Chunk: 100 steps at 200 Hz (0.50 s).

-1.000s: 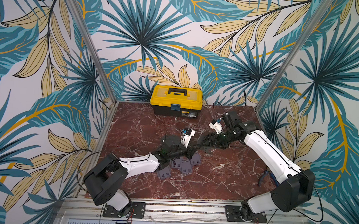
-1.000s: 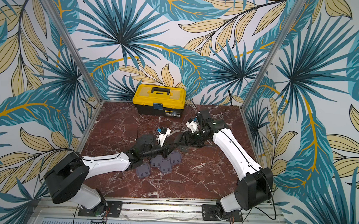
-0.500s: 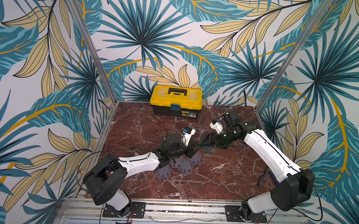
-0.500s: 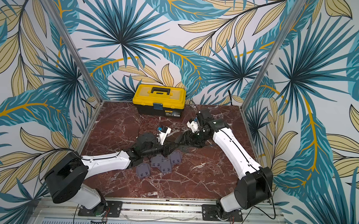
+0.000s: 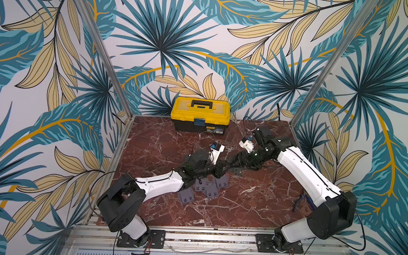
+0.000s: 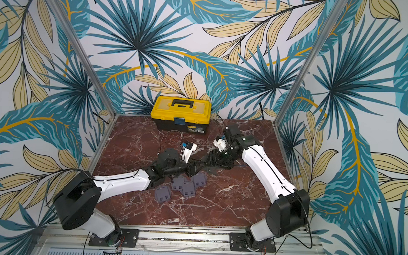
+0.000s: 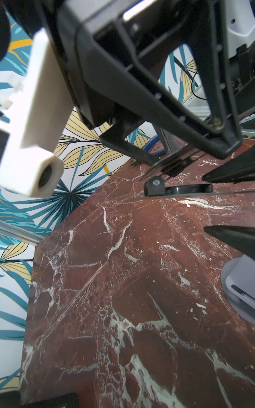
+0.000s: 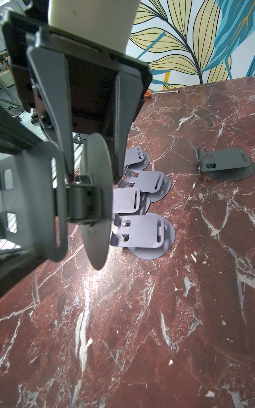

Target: Open the phone stand

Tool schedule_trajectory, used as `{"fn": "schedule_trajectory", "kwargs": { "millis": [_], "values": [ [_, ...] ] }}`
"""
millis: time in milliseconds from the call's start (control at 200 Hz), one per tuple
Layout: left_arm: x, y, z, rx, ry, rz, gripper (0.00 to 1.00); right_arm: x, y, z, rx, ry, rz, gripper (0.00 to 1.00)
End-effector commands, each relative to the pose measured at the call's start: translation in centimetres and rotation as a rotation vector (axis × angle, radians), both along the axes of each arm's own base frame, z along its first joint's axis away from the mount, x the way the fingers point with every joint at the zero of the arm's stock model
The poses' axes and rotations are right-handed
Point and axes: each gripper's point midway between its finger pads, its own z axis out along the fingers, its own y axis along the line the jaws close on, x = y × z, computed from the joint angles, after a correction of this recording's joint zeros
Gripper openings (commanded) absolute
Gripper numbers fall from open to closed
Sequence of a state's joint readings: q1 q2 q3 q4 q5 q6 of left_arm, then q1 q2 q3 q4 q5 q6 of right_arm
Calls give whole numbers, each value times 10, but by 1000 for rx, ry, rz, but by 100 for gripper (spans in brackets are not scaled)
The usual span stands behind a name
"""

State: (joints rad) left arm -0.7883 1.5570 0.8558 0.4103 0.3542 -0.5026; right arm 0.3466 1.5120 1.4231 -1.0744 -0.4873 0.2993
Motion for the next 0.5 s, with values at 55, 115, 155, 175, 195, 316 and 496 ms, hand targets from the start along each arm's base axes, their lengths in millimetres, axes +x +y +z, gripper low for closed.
{"fn": "schedule_trajectory", "kwargs": {
  "millis": [55, 115, 155, 175, 195, 316, 496],
  "values": [
    [-3, -10, 6, -9, -11, -44, 34, 0, 1, 4, 4, 9, 3, 23],
    [-4, -13, 5, -8, -6, -54, 35, 1, 1, 4, 4, 9, 2, 23],
    [-3, -15, 3, -7, -2, -57, 35, 1, 2, 4, 4, 12, 4, 23],
    [-2, -15, 3, -7, 0, -55, 35, 0, 2, 4, 5, 12, 5, 23],
    [-1, -16, 2, -6, 1, -56, 35, 0, 2, 4, 5, 13, 6, 23],
    [4, -21, 3, -8, -2, -52, 35, 0, 2, 4, 5, 13, 8, 23],
    [10, -26, 7, -21, -6, -47, 32, 0, 2, 4, 5, 13, 8, 22]
  ]
}}
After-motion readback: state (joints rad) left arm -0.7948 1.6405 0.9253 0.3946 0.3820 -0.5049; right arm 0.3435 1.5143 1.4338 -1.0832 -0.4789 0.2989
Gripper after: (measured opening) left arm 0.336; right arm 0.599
